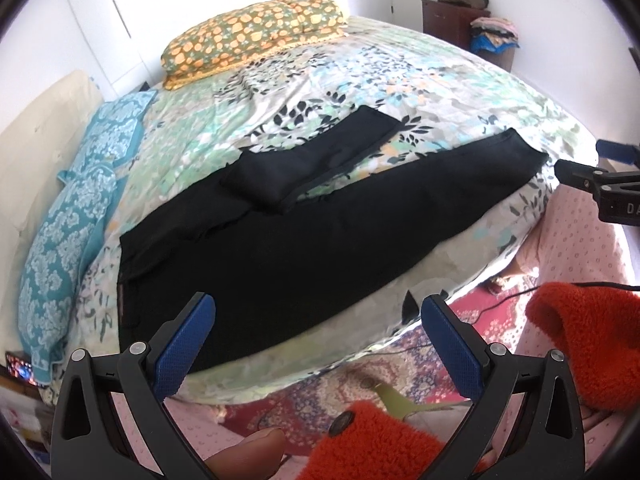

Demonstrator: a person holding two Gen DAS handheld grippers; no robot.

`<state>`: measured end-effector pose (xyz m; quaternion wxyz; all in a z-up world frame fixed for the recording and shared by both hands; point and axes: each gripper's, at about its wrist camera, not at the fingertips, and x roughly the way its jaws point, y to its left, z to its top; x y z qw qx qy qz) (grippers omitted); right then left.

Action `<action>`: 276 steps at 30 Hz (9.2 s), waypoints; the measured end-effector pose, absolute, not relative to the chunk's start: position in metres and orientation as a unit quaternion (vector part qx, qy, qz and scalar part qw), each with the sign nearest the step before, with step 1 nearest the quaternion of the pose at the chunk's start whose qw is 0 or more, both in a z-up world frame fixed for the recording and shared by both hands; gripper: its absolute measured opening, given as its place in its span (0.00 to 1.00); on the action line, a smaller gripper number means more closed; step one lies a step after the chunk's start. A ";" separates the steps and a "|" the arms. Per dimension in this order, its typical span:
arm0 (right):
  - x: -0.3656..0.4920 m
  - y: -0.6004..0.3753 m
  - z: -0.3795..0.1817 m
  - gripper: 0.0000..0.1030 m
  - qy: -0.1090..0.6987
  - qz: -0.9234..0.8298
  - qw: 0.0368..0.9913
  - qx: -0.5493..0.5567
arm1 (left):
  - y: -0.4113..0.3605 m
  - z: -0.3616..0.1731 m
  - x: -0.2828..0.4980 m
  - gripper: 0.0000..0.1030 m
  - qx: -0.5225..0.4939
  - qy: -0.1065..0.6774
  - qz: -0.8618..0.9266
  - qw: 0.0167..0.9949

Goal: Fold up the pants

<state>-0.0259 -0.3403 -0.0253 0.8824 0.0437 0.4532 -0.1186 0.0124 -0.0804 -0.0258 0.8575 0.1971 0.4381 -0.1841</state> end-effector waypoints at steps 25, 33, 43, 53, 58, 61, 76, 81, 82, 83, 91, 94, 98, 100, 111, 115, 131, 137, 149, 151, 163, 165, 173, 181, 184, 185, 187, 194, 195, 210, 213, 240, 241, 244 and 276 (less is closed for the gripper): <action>-0.013 -0.256 -0.021 1.00 0.436 -0.013 0.898 -0.060 | -0.044 -0.028 0.012 1.00 0.138 0.439 -0.147 0.876; -0.015 -0.248 -0.016 1.00 0.424 0.014 0.903 -0.064 | -0.045 -0.027 0.011 1.00 0.137 0.438 -0.144 0.877; -0.016 -0.247 -0.016 1.00 0.417 0.028 0.906 -0.060 | -0.044 -0.028 0.012 1.00 0.137 0.442 -0.141 0.875; -0.014 -0.243 -0.018 1.00 0.418 0.039 0.905 -0.061 | -0.045 -0.030 0.013 1.00 0.139 0.444 -0.135 0.875; -0.014 -0.240 -0.018 1.00 0.417 0.047 0.906 -0.062 | -0.043 -0.031 0.014 1.00 0.136 0.447 -0.134 0.874; -0.013 -0.239 -0.018 1.00 0.416 0.050 0.906 -0.064 | -0.042 -0.031 0.015 1.00 0.134 0.448 -0.131 0.874; -0.010 -0.235 -0.022 1.00 0.421 0.061 0.903 -0.069 | -0.032 -0.034 0.021 1.00 0.114 0.459 -0.122 0.873; -0.008 -0.234 -0.023 1.00 0.425 0.063 0.901 -0.068 | -0.030 -0.035 0.023 1.00 0.109 0.463 -0.121 0.871; -0.008 -0.234 -0.024 1.00 0.425 0.063 0.900 -0.068 | -0.030 -0.036 0.023 1.00 0.107 0.465 -0.121 0.870; -0.008 -0.234 -0.024 1.00 0.426 0.063 0.900 -0.067 | -0.029 -0.036 0.024 1.00 0.104 0.467 -0.121 0.870; -0.006 -0.233 -0.028 1.00 0.430 0.067 0.898 -0.071 | -0.022 -0.040 0.027 1.00 0.087 0.478 -0.116 0.866; -0.005 -0.230 -0.029 1.00 0.430 0.071 0.897 -0.074 | -0.021 -0.040 0.028 1.00 0.086 0.478 -0.115 0.866; -0.005 -0.227 -0.029 1.00 0.430 0.074 0.896 -0.077 | -0.020 -0.041 0.029 1.00 0.085 0.480 -0.113 0.866; -0.005 -0.227 -0.029 1.00 0.430 0.075 0.896 -0.078 | -0.021 -0.041 0.029 1.00 0.084 0.480 -0.112 0.866; -0.004 -0.225 -0.031 1.00 0.434 0.078 0.894 -0.073 | -0.018 -0.041 0.031 1.00 0.087 0.478 -0.107 0.867; -0.004 -0.225 -0.031 1.00 0.435 0.078 0.894 -0.073 | -0.019 -0.041 0.031 1.00 0.092 0.476 -0.103 0.869; -0.005 -0.226 -0.037 1.00 0.439 0.089 0.892 -0.060 | -0.023 -0.040 0.029 1.00 0.108 0.467 -0.093 0.873; -0.005 -0.225 -0.037 1.00 0.436 0.103 0.892 -0.056 | -0.024 -0.041 0.029 1.00 0.108 0.467 -0.092 0.872; -0.004 -0.223 -0.038 1.00 0.436 0.121 0.891 -0.051 | -0.025 -0.045 0.030 1.00 0.113 0.471 -0.092 0.870; -0.004 -0.224 -0.038 1.00 0.430 0.124 0.893 -0.047 | -0.026 -0.045 0.031 1.00 0.114 0.471 -0.092 0.870; 0.023 -0.305 -0.010 1.00 0.281 0.148 0.947 0.052 | -0.017 -0.055 0.046 1.00 0.107 0.483 -0.068 0.866; 0.048 -0.324 -0.022 1.00 0.315 0.124 0.940 0.042 | -0.019 -0.057 0.051 1.00 0.111 0.486 -0.065 0.864; 0.229 -0.464 -0.079 1.00 0.428 0.079 0.886 0.160 | -0.030 -0.063 0.072 1.00 0.117 0.496 -0.062 0.858; 0.418 -0.459 -0.190 0.94 0.573 0.123 0.797 0.145 | -0.038 -0.072 0.098 1.00 0.124 0.519 -0.046 0.844; 0.460 -0.456 -0.220 0.88 0.601 0.102 0.783 0.126 | -0.035 -0.077 0.106 1.00 0.123 0.531 -0.035 0.838; 0.469 -0.458 -0.229 0.88 0.609 0.101 0.775 0.133 | -0.033 -0.079 0.109 1.00 0.121 0.536 -0.032 0.835; 0.479 -0.462 -0.241 0.81 0.624 0.111 0.760 0.148 | -0.030 -0.085 0.115 1.00 0.117 0.545 -0.028 0.830; 0.481 -0.447 -0.253 0.52 0.645 0.177 0.730 0.138 | -0.038 -0.106 0.127 1.00 0.109 0.571 -0.037 0.813; 0.480 -0.444 -0.254 0.48 0.649 0.176 0.730 0.126 | -0.041 -0.107 0.127 1.00 0.112 0.572 -0.040 0.812; 0.506 -0.587 -0.161 0.14 0.530 -0.058 0.846 -0.014 | -0.072 -0.118 0.139 1.00 0.140 0.582 -0.049 0.799; 0.508 -0.606 -0.180 0.13 0.537 -0.080 0.840 -0.014 | -0.080 -0.123 0.143 1.00 0.146 0.587 -0.053 0.795; 0.427 -0.654 -0.226 0.18 0.555 -0.072 0.823 0.096 | -0.096 -0.115 0.142 1.00 0.166 0.573 -0.052 0.801; 0.422 -0.655 -0.226 0.18 0.554 -0.086 0.824 0.079 | -0.095 -0.113 0.142 1.00 0.166 0.570 -0.049 0.803; 0.411 -0.658 -0.237 0.18 0.560 -0.110 0.818 0.074 | -0.092 -0.117 0.142 1.00 0.158 0.576 -0.050 0.801; 0.141 -0.427 -0.146 0.82 0.481 -0.001 0.858 0.181 | 0.109 -0.183 0.290 0.99 -0.027 0.506 0.144 0.850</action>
